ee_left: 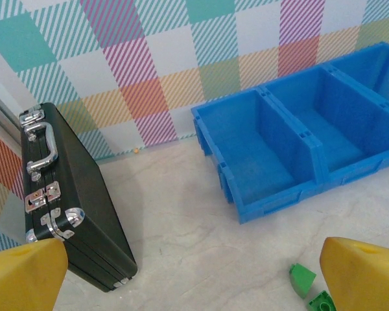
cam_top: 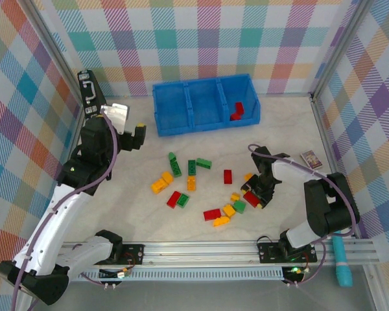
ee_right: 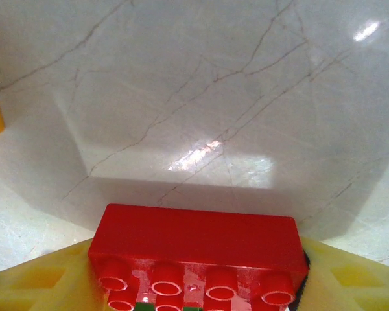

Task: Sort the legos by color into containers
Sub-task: Pick up the lego from the bottom-right of the table, then place the lego in the container.

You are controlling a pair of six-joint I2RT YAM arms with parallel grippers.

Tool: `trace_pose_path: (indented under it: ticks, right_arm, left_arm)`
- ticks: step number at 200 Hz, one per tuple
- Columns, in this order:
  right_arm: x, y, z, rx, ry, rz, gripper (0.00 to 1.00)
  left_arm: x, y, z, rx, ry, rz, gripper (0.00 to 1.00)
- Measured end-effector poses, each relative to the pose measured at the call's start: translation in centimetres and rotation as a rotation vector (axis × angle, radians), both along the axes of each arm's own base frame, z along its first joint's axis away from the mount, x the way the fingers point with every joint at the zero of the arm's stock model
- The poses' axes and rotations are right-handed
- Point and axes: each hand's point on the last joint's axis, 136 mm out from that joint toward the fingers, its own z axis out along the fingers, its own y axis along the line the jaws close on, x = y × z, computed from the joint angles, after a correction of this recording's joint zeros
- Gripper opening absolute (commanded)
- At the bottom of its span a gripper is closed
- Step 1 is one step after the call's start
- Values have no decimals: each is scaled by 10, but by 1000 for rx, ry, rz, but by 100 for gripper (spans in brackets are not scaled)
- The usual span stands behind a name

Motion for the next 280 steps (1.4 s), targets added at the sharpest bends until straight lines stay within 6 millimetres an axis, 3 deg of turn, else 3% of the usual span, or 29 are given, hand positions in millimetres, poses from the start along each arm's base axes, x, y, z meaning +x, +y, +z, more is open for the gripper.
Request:
trace_pose_path:
  ticks: [19, 33, 69, 96, 121, 145, 187, 205, 228, 260, 280]
  right_arm:
    - [9, -3, 10, -12, -26, 46, 54]
    - [32, -4, 33, -17, -87, 83, 54]
    - [128, -7, 121, -53, -380, 181, 55]
    - [198, -5, 155, -100, -506, 253, 55]
    - [264, 0, 158, -133, -577, 298, 56]
    - [321, 4, 145, -138, -630, 298, 55]
    - [385, 6, 117, -137, -693, 279, 64]
    - [401, 9, 111, -127, -719, 276, 76]
    - [405, 11, 111, -121, -731, 284, 85]
    - [405, 12, 115, -117, -744, 306, 87]
    - [394, 14, 115, -94, -723, 324, 84]
  left_arm:
    - [2, 0, -2, 2, 6, 1, 100]
    - [2, 1, -2, 2, 6, 5, 100]
    - [2, 4, -4, 3, 7, 13, 100]
    - [0, 8, -3, 1, 1, 23, 100]
    - [-4, 10, 3, -1, -17, 25, 100]
    - [-4, 12, 5, 1, -24, 29, 100]
    - [-5, 13, 6, 6, -27, 31, 100]
    - [-5, 13, 6, 13, -29, 31, 100]
    - [-7, 14, 8, 22, -37, 29, 100]
    - [-8, 18, 11, 25, -47, 40, 100]
    - [-8, 19, 11, 25, -46, 45, 100]
